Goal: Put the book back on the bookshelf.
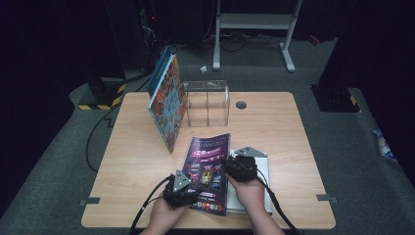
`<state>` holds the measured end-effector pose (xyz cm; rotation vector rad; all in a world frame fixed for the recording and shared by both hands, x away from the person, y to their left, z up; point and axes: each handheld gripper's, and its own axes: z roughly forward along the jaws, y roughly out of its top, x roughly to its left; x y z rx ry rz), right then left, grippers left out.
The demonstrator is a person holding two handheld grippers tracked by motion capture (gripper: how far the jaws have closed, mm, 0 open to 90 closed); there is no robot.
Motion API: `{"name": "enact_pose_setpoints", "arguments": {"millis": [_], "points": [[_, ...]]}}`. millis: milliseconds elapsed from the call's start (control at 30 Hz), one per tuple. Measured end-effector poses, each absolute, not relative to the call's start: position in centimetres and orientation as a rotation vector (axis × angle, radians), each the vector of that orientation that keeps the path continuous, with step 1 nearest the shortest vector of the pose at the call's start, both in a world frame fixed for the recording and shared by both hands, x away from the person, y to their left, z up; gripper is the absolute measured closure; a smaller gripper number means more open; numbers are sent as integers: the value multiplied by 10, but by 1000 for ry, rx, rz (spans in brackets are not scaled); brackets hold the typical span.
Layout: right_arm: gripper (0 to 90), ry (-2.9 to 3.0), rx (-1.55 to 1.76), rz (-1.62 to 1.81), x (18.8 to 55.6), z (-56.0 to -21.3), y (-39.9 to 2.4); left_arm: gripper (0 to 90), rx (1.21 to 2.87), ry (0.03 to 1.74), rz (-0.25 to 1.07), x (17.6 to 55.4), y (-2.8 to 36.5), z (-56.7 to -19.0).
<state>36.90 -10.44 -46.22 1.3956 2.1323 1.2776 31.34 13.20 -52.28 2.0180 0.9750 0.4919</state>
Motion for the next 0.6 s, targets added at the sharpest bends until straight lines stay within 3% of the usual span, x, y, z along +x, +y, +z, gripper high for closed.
{"name": "enact_pose_setpoints", "arguments": {"millis": [433,600], "points": [[805,2081,1336,1441,348,-442,-102,323,1967,1008,499,318,140,-518],[817,2075,1323,1481,344,-439,-102,295,1849,1063,424,328,155,-511]]}}
